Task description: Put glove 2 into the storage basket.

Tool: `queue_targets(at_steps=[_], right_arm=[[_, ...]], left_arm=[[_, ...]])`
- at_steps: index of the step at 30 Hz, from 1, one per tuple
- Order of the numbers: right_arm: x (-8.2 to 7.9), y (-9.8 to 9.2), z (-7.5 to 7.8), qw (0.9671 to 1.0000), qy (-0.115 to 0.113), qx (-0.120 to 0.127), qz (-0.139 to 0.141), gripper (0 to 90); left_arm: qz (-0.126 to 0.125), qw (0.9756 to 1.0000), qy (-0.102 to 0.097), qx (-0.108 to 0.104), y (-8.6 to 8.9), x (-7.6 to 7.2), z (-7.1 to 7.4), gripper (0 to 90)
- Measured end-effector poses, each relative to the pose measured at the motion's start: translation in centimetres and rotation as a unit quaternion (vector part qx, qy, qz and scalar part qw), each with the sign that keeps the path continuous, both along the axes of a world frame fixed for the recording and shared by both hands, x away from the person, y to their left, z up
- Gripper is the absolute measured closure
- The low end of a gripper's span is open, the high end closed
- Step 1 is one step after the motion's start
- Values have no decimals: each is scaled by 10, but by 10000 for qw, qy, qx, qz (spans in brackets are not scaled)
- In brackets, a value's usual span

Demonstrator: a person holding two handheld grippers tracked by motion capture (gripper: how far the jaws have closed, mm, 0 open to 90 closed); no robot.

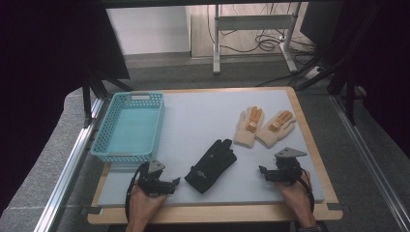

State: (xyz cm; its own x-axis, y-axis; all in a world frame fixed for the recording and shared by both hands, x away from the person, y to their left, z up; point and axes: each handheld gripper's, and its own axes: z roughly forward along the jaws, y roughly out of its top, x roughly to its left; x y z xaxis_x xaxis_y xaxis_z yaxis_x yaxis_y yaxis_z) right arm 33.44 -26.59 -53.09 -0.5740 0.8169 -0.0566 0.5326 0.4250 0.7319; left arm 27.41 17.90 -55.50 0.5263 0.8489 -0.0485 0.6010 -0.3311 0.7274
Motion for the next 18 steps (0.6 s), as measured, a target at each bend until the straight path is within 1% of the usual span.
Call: queue_targets(at_steps=[6, 7, 9, 10, 11, 14, 18], right_arm=[[0, 0, 0, 10000, -7, 2, -4, 172], [0, 0, 0, 10000, -8, -4, -6, 172], [0, 0, 0, 10000, -9, -3, -7, 171], [0, 0, 0, 10000, -8, -2, -10, 171], [0, 0, 0, 10000, -9, -2, -11, 171], [0, 0, 0, 10000, -11, -5, -11, 171], [0, 0, 0, 10000, -15, -7, -14, 169]], left_arm=[[-41, 10000, 80, 27, 1, 0, 3, 64], [-100, 9999, 116, -16, 1, 0, 4, 76], [-185, 9992, 195, -304, 3, -2, 9, 94], [-221, 9988, 216, -389, 3, -4, 12, 94], [-252, 9987, 230, -389, 2, -5, 16, 94], [-338, 9988, 214, -282, -3, -7, 29, 93], [-512, 9980, 206, -302, -14, -5, 47, 85]])
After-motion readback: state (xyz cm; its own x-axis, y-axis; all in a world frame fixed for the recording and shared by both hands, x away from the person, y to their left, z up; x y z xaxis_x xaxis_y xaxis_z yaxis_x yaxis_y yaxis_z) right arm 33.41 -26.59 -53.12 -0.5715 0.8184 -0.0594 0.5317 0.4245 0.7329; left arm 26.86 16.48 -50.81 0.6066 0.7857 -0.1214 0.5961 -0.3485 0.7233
